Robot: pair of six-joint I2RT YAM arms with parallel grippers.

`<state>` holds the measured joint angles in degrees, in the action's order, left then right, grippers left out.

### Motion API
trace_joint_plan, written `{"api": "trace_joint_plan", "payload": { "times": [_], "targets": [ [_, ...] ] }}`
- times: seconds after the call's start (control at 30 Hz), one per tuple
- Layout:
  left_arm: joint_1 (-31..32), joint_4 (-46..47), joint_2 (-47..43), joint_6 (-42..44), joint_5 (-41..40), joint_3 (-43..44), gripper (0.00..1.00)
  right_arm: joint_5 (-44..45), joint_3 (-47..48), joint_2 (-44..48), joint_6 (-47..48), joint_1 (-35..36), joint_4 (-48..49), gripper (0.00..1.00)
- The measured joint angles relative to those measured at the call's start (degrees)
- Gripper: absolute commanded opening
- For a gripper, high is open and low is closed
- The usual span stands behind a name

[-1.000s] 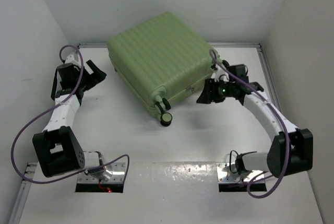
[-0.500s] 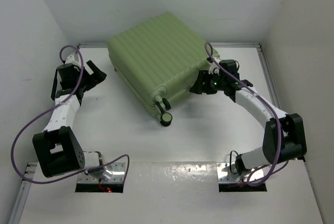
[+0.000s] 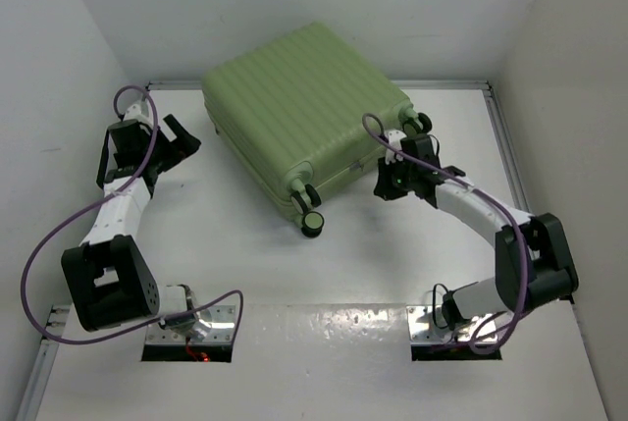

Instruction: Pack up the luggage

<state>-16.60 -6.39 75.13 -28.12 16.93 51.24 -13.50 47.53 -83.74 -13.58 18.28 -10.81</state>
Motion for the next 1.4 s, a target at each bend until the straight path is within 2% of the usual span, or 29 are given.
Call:
{"api": "trace_joint_plan", "payload": {
  "times": [0.1,0.13,0.2,0.27,0.4,0.47,0.63,0.8,0.93,1.1,1.2,1.23,1.3,1.4],
  "targets": [
    [0.0,0.0,0.1,0.3,0.0,0.0,1.0,1.2,-3.1,3.6,2.7,-0.7,-1.0,0.31],
    [0.0,0.0,0.2,0.3,0.0,0.0,1.0,1.4,-3.7,5.0,3.4,-0.9,-1.2,0.47],
    [0.0,0.0,0.3,0.4,0.0,0.0,1.0,1.5,-4.5,7.9,4.6,-1.2,-0.8,0.57],
    [0.0,0.0,0.8,0.4,0.0,0.0,1.0,1.5,-5.2,10.0,5.4,-1.3,0.5,0.62],
    [0.0,0.0,1.1,0.2,0.0,0.0,1.0,0.9,-8.2,11.2,5.1,-1.3,7.2,0.61],
    [0.0,0.0,1.1,0.2,0.2,0.0,1.0,-0.3,-11.4,11.3,4.7,-1.3,13.5,0.57],
    [0.0,0.3,1.1,0.2,2.0,-0.2,1.0,-4.1,-18.9,9.6,3.8,-1.4,29.2,0.56],
    [0.0,0.7,-0.1,0.5,4.3,-1.2,1.0,-6.8,-20.1,4.9,3.5,-1.4,40.7,0.56],
    [0.0,0.4,-1.9,0.9,5.1,-1.3,1.0,-8.2,-19.4,2.0,3.1,-1.4,46.1,0.53],
    [0.0,-1.1,-4.8,1.5,5.2,-2.1,1.0,-9.1,-17.4,-1.7,2.9,-1.4,49.5,0.44],
    [0.0,-2.8,-6.7,1.8,5.5,-2.4,1.0,-9.2,-16.6,-3.3,2.9,-1.3,50.9,0.34],
    [0.0,-3.7,-7.4,2.0,5.7,-2.4,1.0,-9.2,-16.4,-3.8,2.9,-1.3,51.3,0.27],
    [0.0,-5.8,-9.1,2.0,6.4,-2.4,1.0,-9.2,-16.3,-4.8,2.9,-1.1,52.1,0.2],
    [0.1,-9.6,-12.5,1.9,7.7,-2.6,1.0,-9.1,-16.3,-5.7,3.1,-0.8,52.8,0.05]
  ]
}}
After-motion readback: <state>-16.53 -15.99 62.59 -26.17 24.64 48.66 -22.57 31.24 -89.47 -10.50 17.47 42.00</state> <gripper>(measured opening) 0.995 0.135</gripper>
